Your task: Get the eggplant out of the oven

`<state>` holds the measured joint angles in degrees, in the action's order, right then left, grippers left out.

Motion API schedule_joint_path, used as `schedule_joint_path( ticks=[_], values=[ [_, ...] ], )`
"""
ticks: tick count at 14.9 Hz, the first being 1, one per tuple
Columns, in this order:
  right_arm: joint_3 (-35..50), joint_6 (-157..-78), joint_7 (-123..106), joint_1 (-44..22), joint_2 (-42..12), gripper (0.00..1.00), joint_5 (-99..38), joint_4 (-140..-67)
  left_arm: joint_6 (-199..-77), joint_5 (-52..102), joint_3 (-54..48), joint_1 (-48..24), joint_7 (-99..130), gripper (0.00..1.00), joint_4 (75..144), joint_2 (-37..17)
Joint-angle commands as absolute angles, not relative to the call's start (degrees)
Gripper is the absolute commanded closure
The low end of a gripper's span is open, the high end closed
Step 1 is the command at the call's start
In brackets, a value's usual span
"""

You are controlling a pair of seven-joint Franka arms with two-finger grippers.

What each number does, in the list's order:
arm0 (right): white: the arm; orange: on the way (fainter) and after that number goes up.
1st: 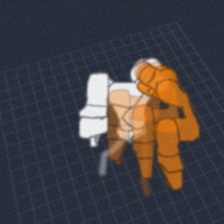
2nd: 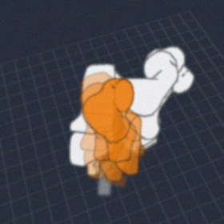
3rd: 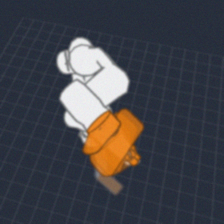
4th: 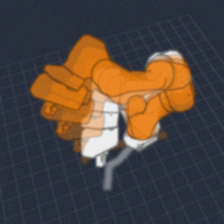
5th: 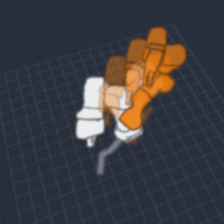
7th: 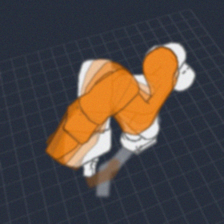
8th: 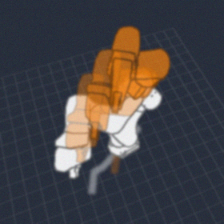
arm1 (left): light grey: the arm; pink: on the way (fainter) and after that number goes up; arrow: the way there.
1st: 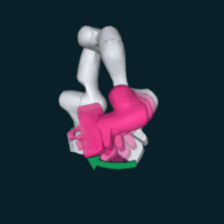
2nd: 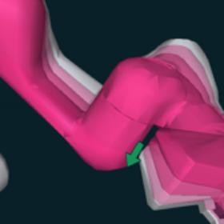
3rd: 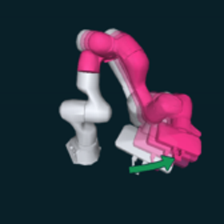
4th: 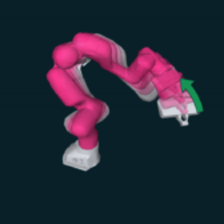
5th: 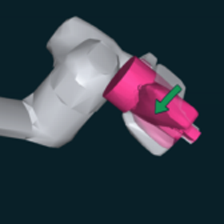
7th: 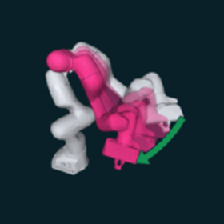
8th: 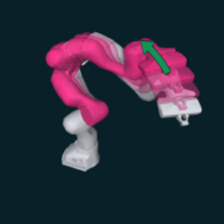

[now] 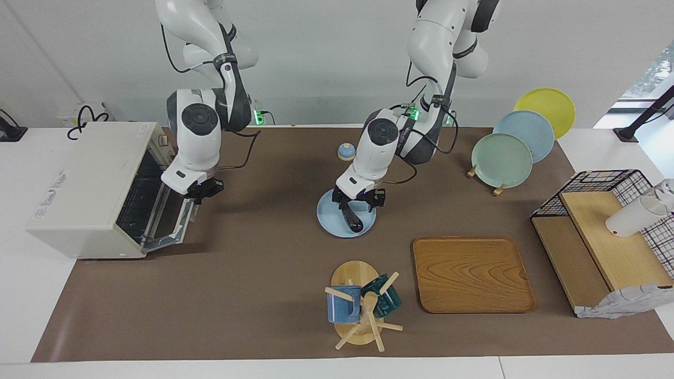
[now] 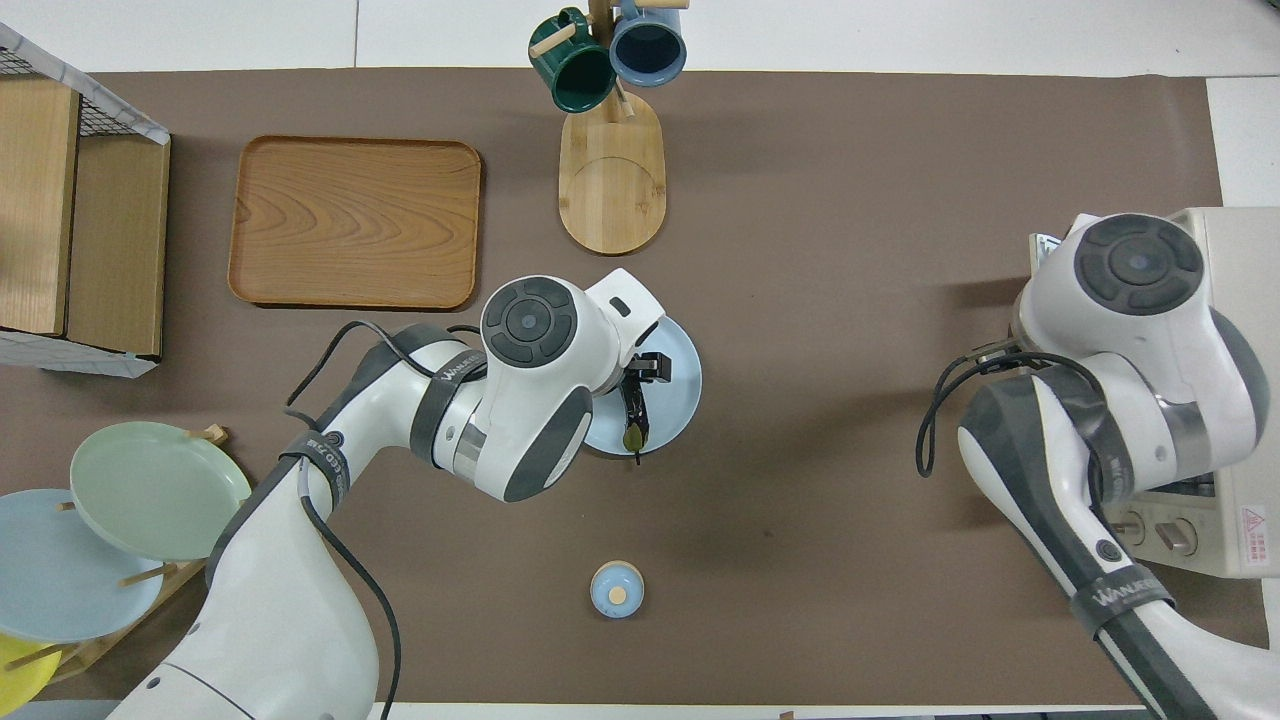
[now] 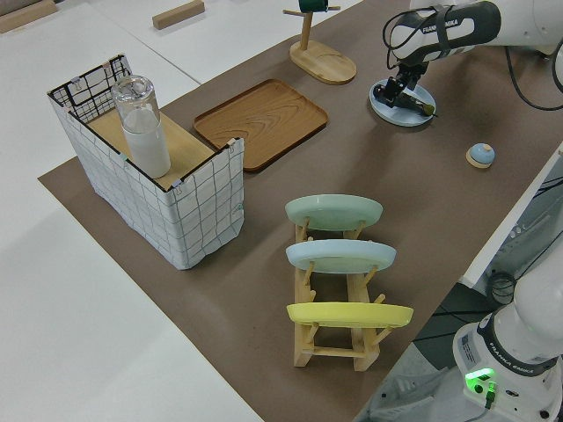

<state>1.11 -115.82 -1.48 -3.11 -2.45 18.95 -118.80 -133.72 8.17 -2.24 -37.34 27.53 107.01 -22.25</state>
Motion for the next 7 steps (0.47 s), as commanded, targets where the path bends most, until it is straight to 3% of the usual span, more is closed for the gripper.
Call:
schedule_joint_path(
  ticks=[1, 5, 6, 7],
  values=[
    [0.4, -114.7, -7.3, 2.5, -3.3, 1.00, 19.7, -117.6, -136.3, 9.1, -1.3, -38.7, 29.0, 0.07, 108.3, -22.4],
    [0.4, -111.0, -11.3, 4.6, -2.2, 1.00, 18.8, -115.1, -137.4, 9.1, -1.3, -39.2, 29.9, 0.22, 109.1, -22.4],
    [0.4, -110.1, -12.2, 4.8, -1.6, 1.00, 17.5, -114.9, -137.4, 9.1, -1.3, -39.2, 30.0, 0.32, 109.1, -22.4],
    [0.2, -109.4, -12.7, 5.3, -1.0, 1.00, 16.8, -114.9, -137.3, 9.1, -1.3, -39.1, 30.0, 0.49, 109.0, -22.4]
  ],
)
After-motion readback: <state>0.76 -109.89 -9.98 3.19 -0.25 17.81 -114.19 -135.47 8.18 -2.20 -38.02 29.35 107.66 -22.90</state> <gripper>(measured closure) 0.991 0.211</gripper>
